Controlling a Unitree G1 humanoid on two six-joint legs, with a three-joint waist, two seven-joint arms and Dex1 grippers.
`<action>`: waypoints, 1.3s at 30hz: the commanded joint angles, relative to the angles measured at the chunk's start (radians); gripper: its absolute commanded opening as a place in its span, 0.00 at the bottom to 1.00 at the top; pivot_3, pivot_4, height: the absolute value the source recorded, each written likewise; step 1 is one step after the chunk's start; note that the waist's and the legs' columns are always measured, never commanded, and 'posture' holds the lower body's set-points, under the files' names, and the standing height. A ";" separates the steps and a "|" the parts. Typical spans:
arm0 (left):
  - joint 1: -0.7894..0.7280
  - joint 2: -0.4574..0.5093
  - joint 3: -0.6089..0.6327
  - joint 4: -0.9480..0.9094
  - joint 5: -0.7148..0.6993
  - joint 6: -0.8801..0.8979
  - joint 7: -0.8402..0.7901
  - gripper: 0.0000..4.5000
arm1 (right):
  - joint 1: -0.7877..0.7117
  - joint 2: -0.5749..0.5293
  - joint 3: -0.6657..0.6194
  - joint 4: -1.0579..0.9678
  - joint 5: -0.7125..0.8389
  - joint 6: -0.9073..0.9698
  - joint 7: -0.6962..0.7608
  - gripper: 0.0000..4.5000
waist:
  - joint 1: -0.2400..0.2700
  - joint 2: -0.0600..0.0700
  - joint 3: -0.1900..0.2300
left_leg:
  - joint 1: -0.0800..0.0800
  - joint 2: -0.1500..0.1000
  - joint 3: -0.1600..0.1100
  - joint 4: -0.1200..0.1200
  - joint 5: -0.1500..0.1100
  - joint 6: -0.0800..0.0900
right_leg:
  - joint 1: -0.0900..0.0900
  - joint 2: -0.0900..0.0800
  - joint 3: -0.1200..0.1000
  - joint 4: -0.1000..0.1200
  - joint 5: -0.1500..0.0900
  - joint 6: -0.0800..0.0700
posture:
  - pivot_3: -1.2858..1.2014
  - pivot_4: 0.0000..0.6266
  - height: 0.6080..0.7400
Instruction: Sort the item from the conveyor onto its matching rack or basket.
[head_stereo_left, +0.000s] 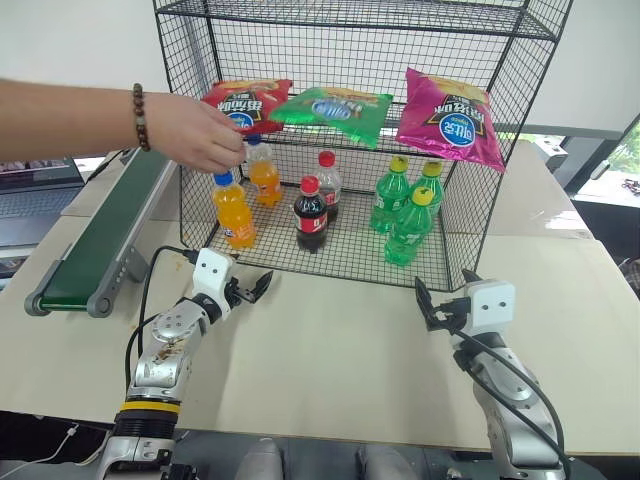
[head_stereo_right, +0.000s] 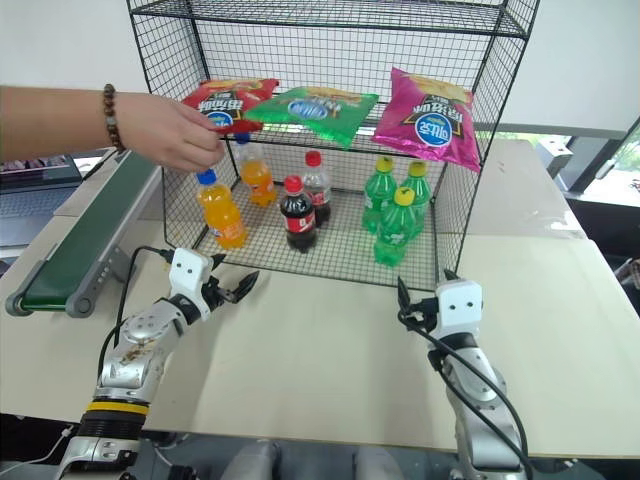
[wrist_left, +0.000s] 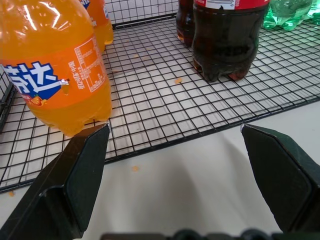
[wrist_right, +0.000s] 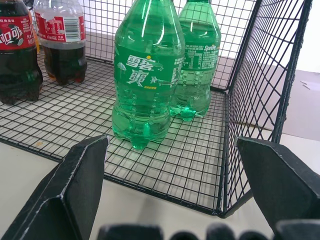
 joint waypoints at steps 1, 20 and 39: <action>-0.027 0.006 0.012 -0.003 0.001 -0.028 -0.008 0.99 | -0.021 0.003 -0.020 -0.027 -0.001 -0.012 -0.018 1.00 | 0.000 0.000 0.000 | 0.000 0.000 0.000 0.000 0.000 0.000 | 0.000 0.000 0.000 0.000 0.000 0.000 | 0.52 0.24 1.00; -0.020 0.018 0.043 -0.010 0.001 -0.026 0.004 0.99 | -0.029 0.006 -0.011 -0.020 -0.001 -0.008 -0.014 1.00 | 0.000 0.000 0.000 | 0.000 0.000 0.000 0.000 0.000 0.001 | 0.000 0.000 0.000 0.000 0.000 0.000 | 0.52 0.24 1.00; 0.197 0.094 0.233 -0.408 -0.279 0.264 -0.034 0.99 | -0.136 -0.076 0.017 -0.112 0.080 0.106 0.131 1.00 | -0.013 0.000 0.000 | 0.000 0.000 0.000 -0.001 0.000 0.001 | -0.001 0.000 0.000 0.001 0.000 0.000 | 0.52 0.24 1.00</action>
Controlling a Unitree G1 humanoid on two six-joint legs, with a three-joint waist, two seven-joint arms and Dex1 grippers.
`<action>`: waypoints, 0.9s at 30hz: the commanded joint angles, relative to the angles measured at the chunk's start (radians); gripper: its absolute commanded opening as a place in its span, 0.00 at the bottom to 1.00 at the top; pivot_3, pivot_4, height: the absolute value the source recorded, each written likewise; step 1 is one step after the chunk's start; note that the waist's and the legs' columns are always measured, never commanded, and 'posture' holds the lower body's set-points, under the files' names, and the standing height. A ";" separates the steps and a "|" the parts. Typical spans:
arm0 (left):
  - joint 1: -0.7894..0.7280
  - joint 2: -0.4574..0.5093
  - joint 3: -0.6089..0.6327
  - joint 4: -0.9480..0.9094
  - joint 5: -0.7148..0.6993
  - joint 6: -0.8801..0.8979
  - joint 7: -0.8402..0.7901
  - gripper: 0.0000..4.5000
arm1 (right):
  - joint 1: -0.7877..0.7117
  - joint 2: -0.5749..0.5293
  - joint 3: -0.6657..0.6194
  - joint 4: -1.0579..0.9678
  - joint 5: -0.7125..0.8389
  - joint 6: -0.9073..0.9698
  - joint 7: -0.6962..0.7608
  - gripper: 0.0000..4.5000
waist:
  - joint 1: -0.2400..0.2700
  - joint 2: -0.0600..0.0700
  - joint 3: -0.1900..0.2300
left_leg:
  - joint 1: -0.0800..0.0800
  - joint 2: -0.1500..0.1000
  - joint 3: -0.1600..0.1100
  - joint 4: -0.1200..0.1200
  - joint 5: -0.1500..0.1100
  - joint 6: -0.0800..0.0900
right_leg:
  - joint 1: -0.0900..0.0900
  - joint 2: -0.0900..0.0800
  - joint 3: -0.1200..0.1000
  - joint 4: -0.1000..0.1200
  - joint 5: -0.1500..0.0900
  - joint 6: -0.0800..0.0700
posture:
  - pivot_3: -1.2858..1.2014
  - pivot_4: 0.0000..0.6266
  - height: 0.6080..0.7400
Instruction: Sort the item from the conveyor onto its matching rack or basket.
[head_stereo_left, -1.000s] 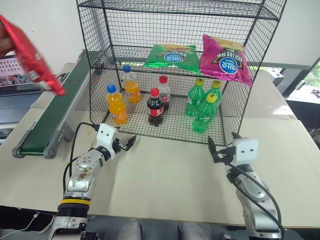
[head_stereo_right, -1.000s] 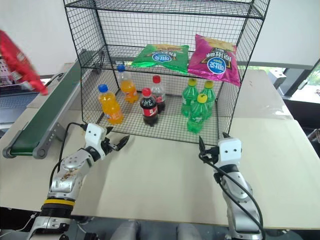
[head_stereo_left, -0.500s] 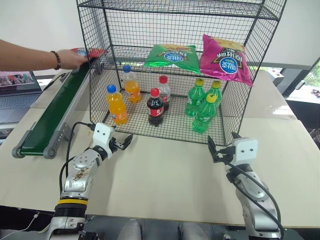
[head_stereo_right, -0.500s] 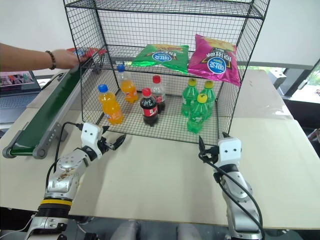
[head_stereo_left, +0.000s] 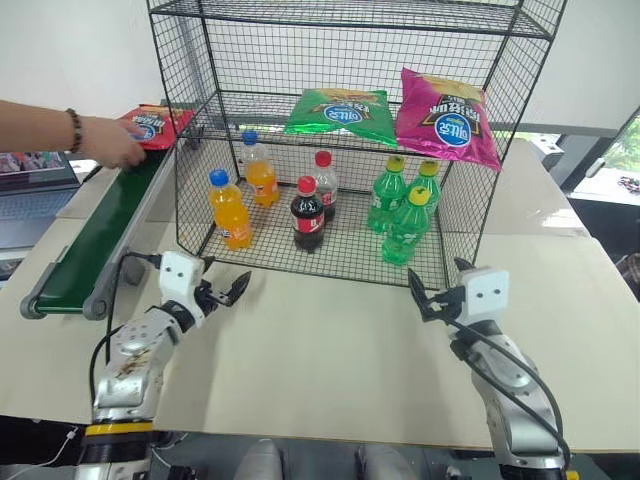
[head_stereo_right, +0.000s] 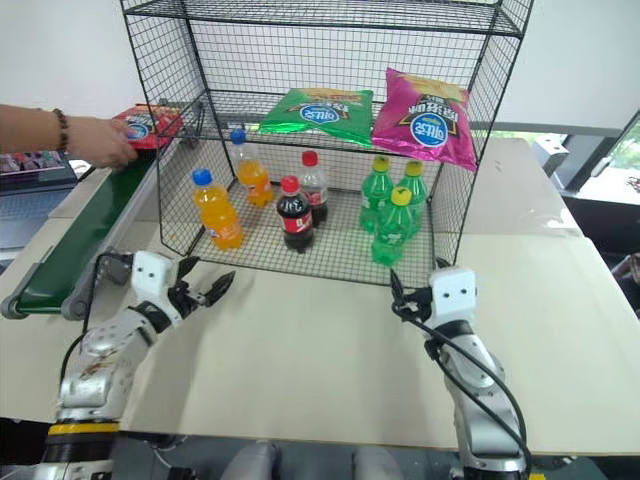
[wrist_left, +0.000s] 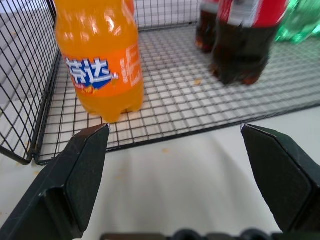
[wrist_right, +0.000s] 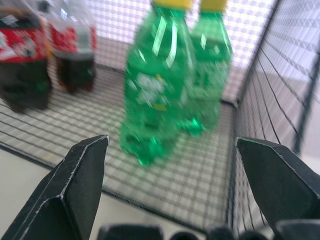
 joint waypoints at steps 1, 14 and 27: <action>0.056 0.033 0.095 -0.172 -0.134 0.117 -0.001 0.99 | -0.054 -0.042 -0.005 -0.076 0.061 0.036 0.070 1.00 | -0.007 0.000 0.000 | 0.000 0.000 0.000 0.000 0.000 0.000 | 0.000 0.000 0.000 0.000 0.000 0.000 | 0.52 0.24 1.00; 0.305 0.009 0.576 -0.354 -0.889 0.433 0.310 0.99 | -0.310 -0.161 0.072 -0.067 0.315 0.114 0.401 1.00 | -0.026 0.000 0.001 | 0.001 0.000 -0.001 0.000 -0.001 0.002 | 0.001 0.000 0.000 0.000 0.000 0.000 | 0.52 0.24 1.00; 0.399 0.072 0.801 -0.028 -1.493 0.330 0.617 0.99 | -0.537 -0.156 0.155 0.006 0.491 0.097 0.695 1.00 | -0.015 -0.001 0.001 | 0.003 0.001 -0.003 0.001 -0.001 0.002 | 0.001 0.000 -0.003 0.000 -0.001 -0.002 | 0.52 0.24 1.00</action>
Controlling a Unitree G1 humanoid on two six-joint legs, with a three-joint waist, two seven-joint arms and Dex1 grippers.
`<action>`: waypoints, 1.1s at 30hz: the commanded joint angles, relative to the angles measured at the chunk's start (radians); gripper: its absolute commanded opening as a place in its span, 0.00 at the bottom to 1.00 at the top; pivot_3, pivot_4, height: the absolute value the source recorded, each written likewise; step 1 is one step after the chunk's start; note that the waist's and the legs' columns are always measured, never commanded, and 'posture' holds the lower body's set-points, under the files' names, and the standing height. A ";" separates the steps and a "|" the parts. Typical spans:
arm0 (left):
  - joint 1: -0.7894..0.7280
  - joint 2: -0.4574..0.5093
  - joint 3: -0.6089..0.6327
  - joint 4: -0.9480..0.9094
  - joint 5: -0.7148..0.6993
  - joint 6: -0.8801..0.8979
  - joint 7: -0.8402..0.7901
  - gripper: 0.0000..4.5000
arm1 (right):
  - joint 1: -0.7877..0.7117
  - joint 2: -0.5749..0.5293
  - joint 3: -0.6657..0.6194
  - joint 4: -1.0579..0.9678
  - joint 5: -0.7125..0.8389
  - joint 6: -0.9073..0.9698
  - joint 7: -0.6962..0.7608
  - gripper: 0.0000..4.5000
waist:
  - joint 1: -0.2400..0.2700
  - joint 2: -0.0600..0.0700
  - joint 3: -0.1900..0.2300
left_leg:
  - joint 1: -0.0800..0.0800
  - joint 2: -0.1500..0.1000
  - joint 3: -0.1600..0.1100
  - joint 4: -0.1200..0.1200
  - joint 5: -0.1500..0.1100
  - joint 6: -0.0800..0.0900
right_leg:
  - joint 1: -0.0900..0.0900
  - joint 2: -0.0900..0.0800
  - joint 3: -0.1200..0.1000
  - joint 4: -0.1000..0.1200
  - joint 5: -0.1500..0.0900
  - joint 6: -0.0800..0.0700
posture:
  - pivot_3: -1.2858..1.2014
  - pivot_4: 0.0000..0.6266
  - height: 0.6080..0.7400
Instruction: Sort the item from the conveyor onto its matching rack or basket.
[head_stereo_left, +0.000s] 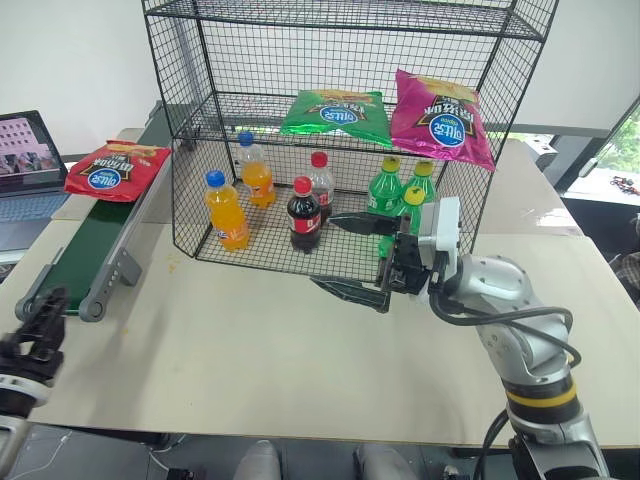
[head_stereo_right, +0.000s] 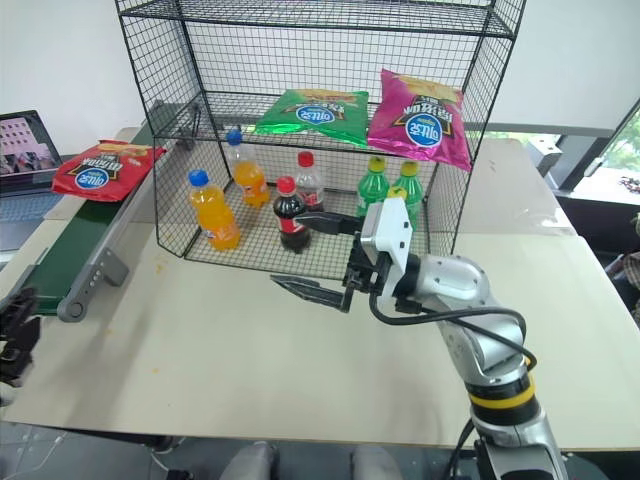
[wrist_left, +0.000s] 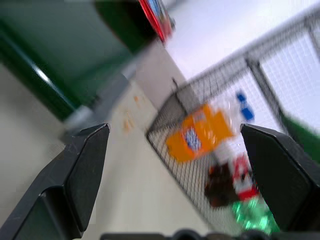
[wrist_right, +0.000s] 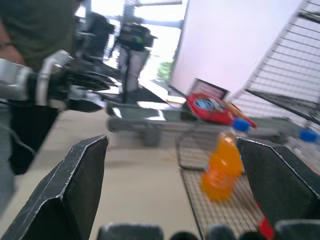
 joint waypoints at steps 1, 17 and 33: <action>-0.015 0.027 0.024 0.054 -0.072 -0.030 0.021 0.99 | -0.053 0.022 -0.005 0.002 0.046 -0.015 0.023 1.00 | 0.000 0.000 0.000 | 0.000 0.000 0.000 0.000 0.000 0.000 | 0.000 0.000 0.000 0.000 0.000 0.000 | 0.52 0.24 1.00; -0.070 0.023 0.005 0.208 -0.018 -0.043 -0.037 0.99 | -0.120 0.050 0.010 0.001 0.085 -0.014 0.087 1.00 | -0.002 -0.001 -0.001 | -0.001 0.000 0.000 -0.003 0.000 -0.001 | -0.002 0.000 -0.002 0.000 -0.001 -0.001 | 0.52 0.24 1.00; -0.079 0.045 0.037 0.255 0.022 -0.068 -0.094 0.99 | -0.135 0.045 0.002 0.016 0.076 -0.012 0.081 1.00 | -0.003 -0.001 -0.001 | -0.001 0.000 0.000 -0.003 0.000 -0.001 | -0.003 0.000 -0.002 0.000 -0.001 -0.002 | 0.52 0.24 1.00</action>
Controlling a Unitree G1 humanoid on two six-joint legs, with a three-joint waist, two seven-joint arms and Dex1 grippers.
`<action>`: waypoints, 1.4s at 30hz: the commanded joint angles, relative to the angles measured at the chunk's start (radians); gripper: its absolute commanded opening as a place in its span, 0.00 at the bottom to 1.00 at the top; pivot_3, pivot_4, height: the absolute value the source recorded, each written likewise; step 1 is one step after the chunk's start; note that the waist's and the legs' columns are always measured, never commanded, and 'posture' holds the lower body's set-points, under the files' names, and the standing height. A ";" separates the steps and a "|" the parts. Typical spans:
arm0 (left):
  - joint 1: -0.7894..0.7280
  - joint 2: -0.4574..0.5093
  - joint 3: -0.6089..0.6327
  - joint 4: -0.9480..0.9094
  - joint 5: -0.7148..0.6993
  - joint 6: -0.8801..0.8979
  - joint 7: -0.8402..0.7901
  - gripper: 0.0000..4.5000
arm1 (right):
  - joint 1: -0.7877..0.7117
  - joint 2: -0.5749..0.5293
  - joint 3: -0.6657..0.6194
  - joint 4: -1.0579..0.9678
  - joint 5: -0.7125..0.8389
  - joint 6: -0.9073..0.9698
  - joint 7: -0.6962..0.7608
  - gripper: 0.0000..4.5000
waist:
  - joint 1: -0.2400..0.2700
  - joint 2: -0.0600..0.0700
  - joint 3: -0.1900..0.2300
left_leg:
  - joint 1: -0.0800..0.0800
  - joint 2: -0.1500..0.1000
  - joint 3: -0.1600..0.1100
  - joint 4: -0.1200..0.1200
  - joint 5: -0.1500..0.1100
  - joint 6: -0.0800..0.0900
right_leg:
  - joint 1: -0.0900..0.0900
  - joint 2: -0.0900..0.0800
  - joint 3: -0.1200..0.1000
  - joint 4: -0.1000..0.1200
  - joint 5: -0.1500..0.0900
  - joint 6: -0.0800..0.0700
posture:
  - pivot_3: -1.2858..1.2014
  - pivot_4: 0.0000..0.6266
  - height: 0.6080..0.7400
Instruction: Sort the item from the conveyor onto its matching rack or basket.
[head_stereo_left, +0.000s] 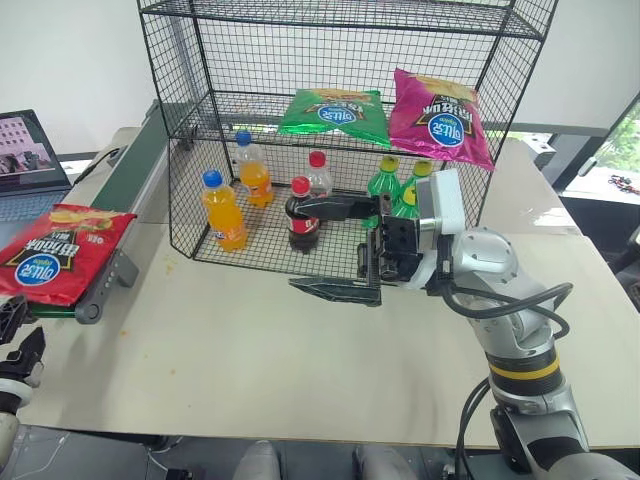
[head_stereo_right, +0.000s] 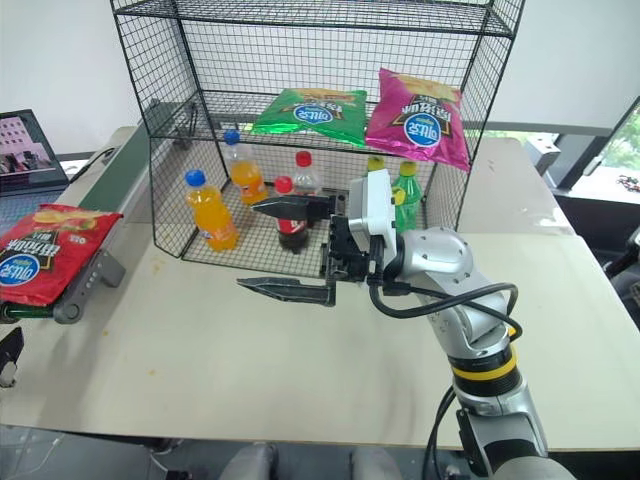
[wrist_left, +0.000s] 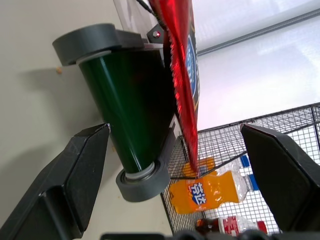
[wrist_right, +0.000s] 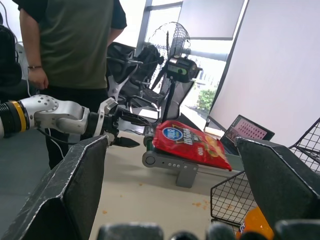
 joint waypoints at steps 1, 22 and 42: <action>0.003 0.040 0.048 0.018 0.005 -0.007 -0.031 0.99 | -0.018 -0.002 -0.015 -0.009 0.007 -0.011 -0.009 1.00 | 0.000 0.000 0.000 | 0.000 0.000 0.000 0.000 0.000 0.000 | 0.000 0.000 0.000 0.000 0.000 0.000 | 0.52 0.24 1.00; -0.047 0.107 0.092 0.030 0.055 0.014 -0.043 0.01 | 0.000 0.009 -0.013 -0.004 -0.007 -0.021 -0.038 1.00 | 0.000 0.000 0.000 | 0.000 0.000 0.000 -0.001 0.000 0.000 | -0.001 0.000 0.000 0.000 0.000 0.000 | 0.52 0.24 1.00; -0.960 0.162 -0.390 -0.131 -0.188 0.248 0.143 0.01 | 0.122 0.019 -0.112 -0.178 -0.136 -0.026 -0.444 1.00 | 0.019 -0.004 0.005 | -0.002 -0.001 -0.001 -0.002 0.002 -0.002 | -0.001 -0.002 -0.004 -0.002 0.000 0.000 | 0.52 0.24 1.00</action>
